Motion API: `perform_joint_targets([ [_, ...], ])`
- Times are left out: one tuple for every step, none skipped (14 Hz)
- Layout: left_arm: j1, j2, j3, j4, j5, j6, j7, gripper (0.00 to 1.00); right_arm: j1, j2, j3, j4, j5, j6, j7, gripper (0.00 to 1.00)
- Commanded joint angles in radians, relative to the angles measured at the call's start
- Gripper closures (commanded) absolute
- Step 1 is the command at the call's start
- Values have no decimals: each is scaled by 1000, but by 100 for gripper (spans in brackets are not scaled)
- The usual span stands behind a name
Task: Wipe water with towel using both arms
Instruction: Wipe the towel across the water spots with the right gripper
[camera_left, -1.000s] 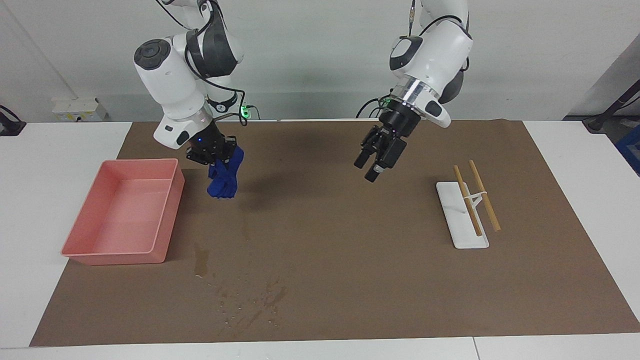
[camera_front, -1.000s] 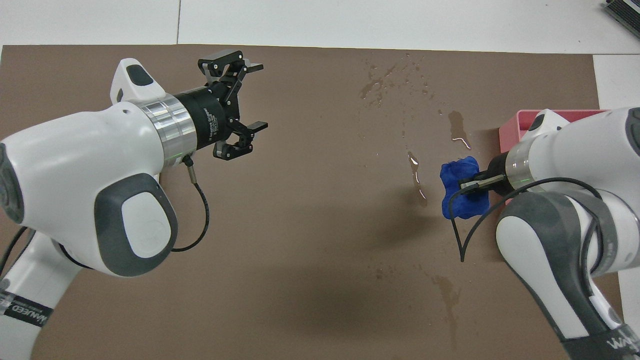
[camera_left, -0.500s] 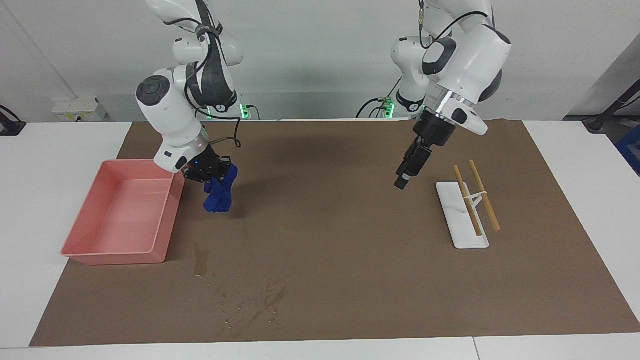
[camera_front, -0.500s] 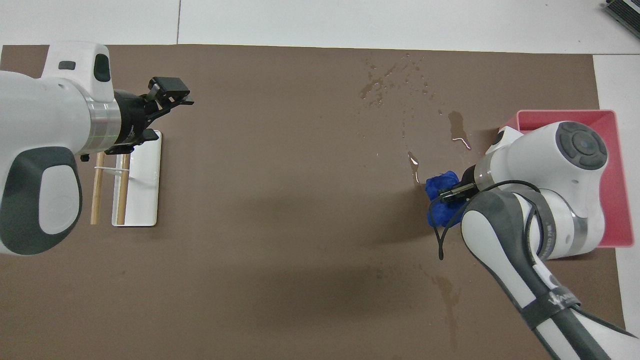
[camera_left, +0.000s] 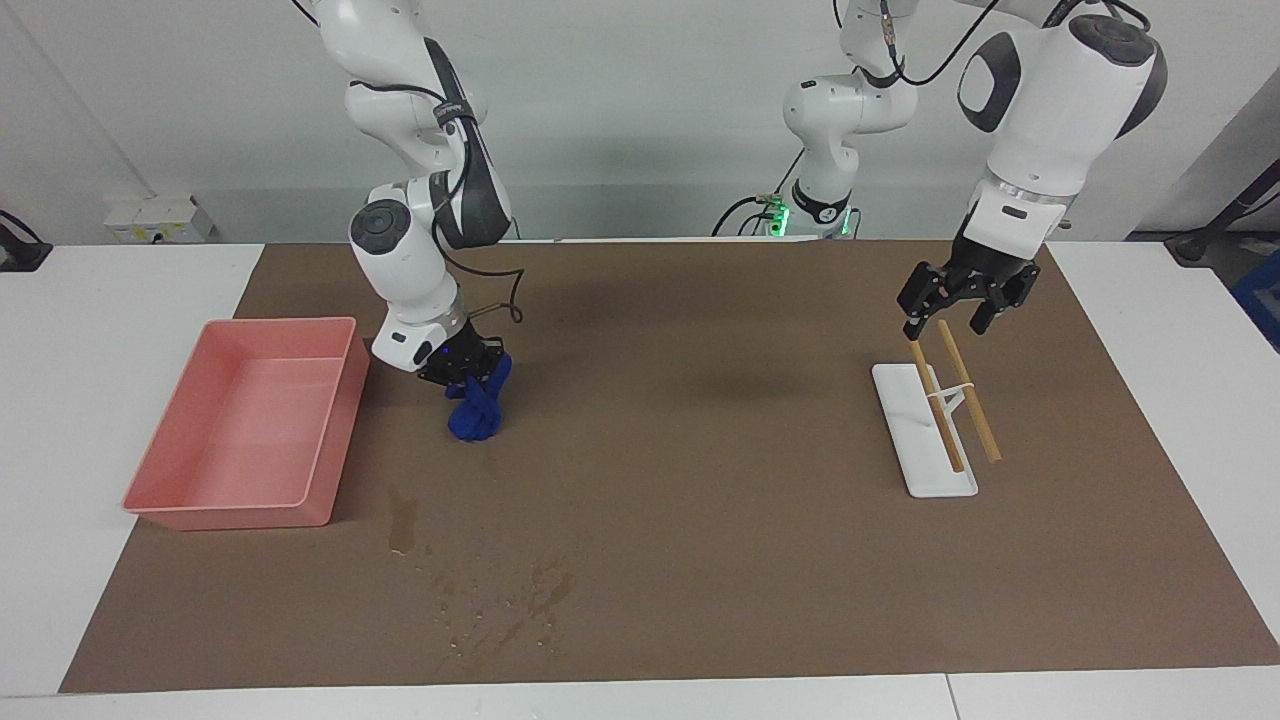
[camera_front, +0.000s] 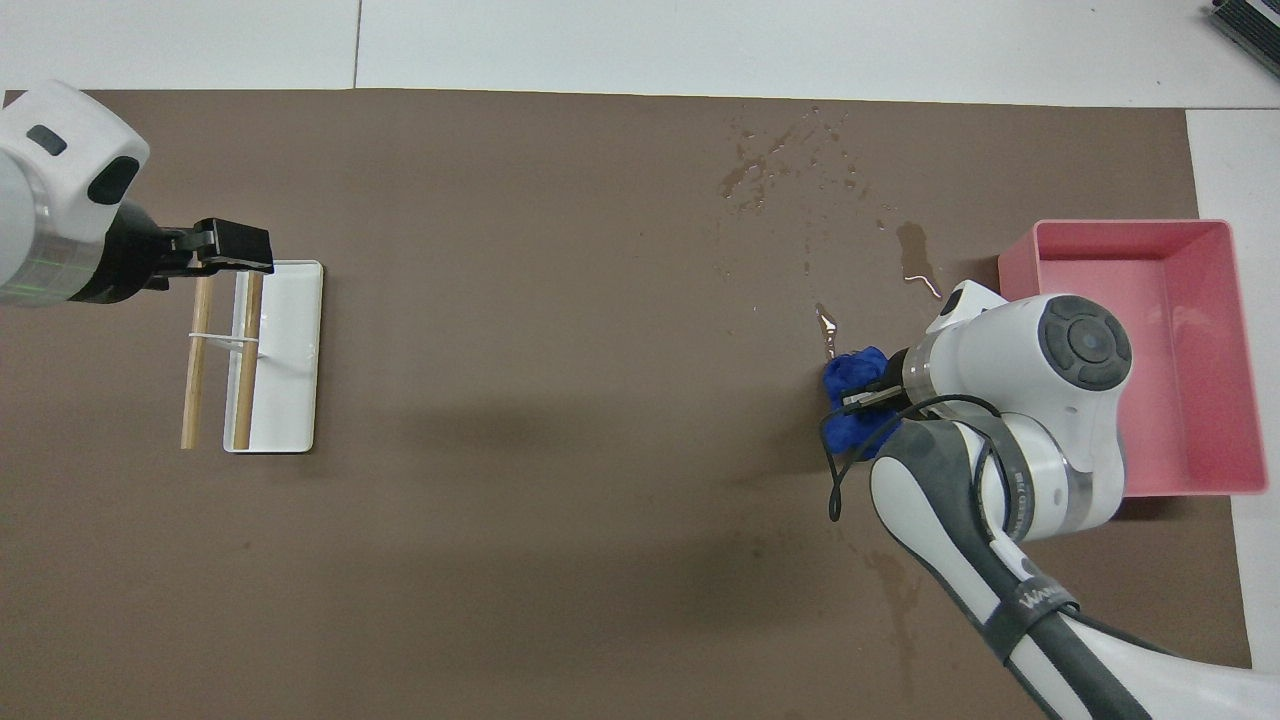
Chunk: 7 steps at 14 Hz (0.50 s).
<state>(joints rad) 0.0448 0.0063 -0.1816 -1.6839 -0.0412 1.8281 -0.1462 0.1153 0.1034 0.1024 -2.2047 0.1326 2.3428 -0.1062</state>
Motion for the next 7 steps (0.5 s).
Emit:
perform_joint_targets([
  [4, -8, 4, 65, 31, -154, 98, 0, 7, 67, 3, 0, -14, 116, 30, 100],
  [6, -8, 23, 75, 31, -189, 117, 0, 0, 79, 3, 2, -14, 140, 25, 100],
  [-5, -8, 52, 102, 20, -231, 151, 0, 0, 102, 3, 23, -14, 160, 26, 100],
  [-25, -8, 88, 111, 20, -253, 224, 0, 3, 140, 3, 61, -14, 173, 28, 100],
  [-48, -9, 106, 107, 20, -260, 259, 0, 4, 178, 3, 106, -14, 173, 28, 100],
  [-22, -20, 91, 98, 18, -251, 260, 0, 3, 214, 3, 140, -16, 176, 25, 100],
  [-7, -31, 70, 66, 18, -241, 258, 0, 0, 234, 3, 167, -16, 187, 23, 100],
])
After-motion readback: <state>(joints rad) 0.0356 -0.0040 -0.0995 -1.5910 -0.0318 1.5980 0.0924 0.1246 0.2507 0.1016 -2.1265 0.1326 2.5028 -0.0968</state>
